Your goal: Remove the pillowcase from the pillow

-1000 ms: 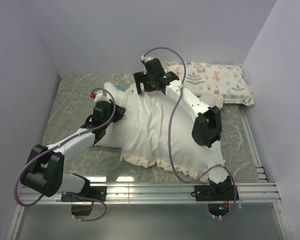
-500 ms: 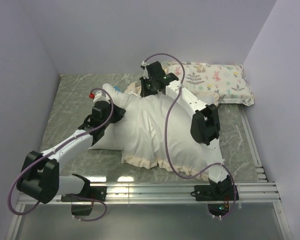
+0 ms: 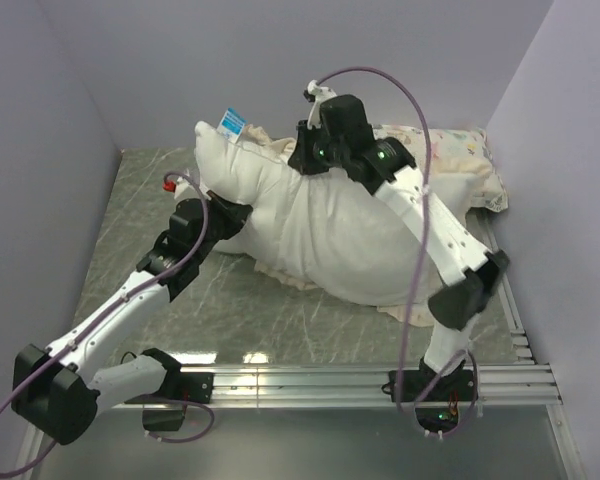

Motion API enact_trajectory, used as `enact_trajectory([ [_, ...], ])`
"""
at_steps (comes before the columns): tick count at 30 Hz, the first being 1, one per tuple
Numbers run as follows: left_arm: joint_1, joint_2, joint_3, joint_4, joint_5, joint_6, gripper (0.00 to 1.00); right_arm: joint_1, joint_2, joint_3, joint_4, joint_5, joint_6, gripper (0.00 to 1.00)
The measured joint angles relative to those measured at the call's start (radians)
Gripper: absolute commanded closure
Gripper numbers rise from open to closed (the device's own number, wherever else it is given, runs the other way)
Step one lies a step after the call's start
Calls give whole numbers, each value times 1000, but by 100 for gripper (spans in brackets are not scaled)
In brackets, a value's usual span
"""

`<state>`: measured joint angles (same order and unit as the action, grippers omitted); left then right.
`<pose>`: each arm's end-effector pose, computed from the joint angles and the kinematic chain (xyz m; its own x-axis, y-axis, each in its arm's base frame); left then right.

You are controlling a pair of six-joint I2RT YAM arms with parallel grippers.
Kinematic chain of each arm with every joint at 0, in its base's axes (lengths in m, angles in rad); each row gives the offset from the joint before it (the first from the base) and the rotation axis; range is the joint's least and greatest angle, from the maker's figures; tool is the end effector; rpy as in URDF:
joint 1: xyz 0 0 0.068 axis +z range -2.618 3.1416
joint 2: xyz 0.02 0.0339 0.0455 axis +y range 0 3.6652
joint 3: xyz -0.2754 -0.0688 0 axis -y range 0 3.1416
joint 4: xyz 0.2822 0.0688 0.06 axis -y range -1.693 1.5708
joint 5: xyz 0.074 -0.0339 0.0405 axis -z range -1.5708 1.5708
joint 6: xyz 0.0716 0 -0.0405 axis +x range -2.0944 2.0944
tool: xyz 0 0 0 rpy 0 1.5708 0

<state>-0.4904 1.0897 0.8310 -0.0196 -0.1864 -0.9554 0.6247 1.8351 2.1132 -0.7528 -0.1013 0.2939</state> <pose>0.2881 -0.1388 0.3038 -0.3895 -0.7017 -0.5966 -0.0215 0.6545 -0.7557 0.3819 0.2843 0.4481 -0.5445 -0.0373 -0.8379 -0.5193 0.7995 0.3019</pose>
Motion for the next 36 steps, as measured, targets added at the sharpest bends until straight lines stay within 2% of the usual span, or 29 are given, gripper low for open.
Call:
enact_trajectory([
  [4,-5,-69,-44,-5,0,-31,100,152,-255,-286,117,120,-27,100],
  [10,-6,-141,-166,-59,60,-33,98,387,-592,-924,466,289,37,100],
  [12,-1,-154,-206,-118,84,-27,98,442,-637,-1115,618,311,103,100],
  [16,39,-173,-235,-257,88,-24,100,530,-587,-1307,894,337,216,100],
  [21,63,-275,-238,-406,38,-26,99,572,-434,-1344,1091,356,343,100],
  [25,72,-397,-238,-496,-18,-38,99,507,-385,-1310,1134,287,363,100],
  [27,74,-457,-242,-518,-30,-55,100,439,-374,-1267,1118,234,358,100],
  [31,78,-576,-306,-492,-39,-105,99,310,-301,-1067,991,198,315,100],
  [34,78,-602,-362,-421,-23,-140,99,270,-255,-984,924,179,291,100],
  [36,78,-599,-383,-401,-19,-149,99,271,-243,-987,916,167,288,100],
])
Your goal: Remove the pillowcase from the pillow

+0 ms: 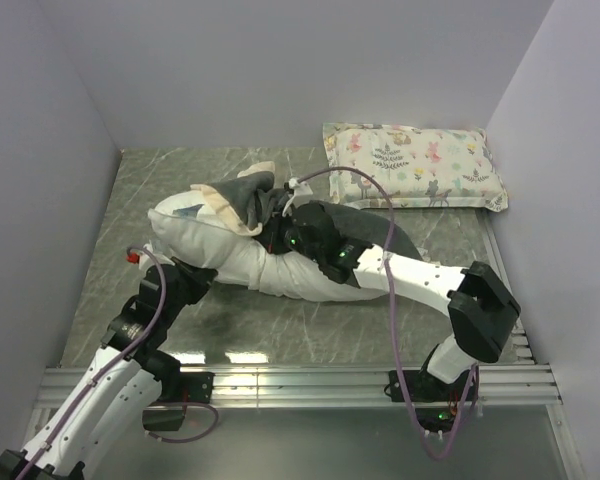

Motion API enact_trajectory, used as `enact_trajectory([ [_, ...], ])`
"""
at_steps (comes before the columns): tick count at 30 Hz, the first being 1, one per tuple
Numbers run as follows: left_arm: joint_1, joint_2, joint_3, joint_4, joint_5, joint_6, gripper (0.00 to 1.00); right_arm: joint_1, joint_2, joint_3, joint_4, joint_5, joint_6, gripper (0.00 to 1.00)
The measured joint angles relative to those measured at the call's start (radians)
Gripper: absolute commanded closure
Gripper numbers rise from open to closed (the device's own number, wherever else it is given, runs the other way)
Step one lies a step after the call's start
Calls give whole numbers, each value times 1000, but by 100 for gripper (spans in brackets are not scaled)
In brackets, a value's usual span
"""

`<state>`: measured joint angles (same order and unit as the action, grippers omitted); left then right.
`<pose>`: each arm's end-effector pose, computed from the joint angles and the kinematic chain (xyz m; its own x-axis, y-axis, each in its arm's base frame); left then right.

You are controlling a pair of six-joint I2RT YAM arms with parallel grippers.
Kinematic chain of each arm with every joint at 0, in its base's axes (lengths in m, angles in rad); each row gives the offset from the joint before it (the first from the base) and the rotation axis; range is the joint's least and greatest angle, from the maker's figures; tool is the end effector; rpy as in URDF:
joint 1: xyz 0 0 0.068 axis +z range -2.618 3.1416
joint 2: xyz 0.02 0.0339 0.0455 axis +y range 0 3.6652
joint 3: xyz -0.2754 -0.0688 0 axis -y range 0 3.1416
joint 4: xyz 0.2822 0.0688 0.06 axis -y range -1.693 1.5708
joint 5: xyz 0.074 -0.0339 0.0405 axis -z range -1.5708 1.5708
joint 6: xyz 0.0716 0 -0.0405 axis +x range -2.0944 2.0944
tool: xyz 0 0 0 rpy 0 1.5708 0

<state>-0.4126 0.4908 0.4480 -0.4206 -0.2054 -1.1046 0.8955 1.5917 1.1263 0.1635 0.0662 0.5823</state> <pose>0.1804 -0.0630 0.2268 -0.3854 -0.7859 -0.4835 -0.2645 0.5961 -0.7581 0.2811 0.3434 0.2726 -0.5618 0.1763 -0.8082 -0.5153 0.6898 0.5086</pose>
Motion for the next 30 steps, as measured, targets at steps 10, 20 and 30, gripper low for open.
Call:
enact_trajectory([
  [10,9,94,-29,16,66,48,47,107,-44,-365,334,-53,135,100],
  [20,8,-5,240,-33,260,139,22,90,46,-517,422,-97,158,100],
  [30,8,128,465,-79,-21,172,12,167,-46,-388,75,18,73,64],
])
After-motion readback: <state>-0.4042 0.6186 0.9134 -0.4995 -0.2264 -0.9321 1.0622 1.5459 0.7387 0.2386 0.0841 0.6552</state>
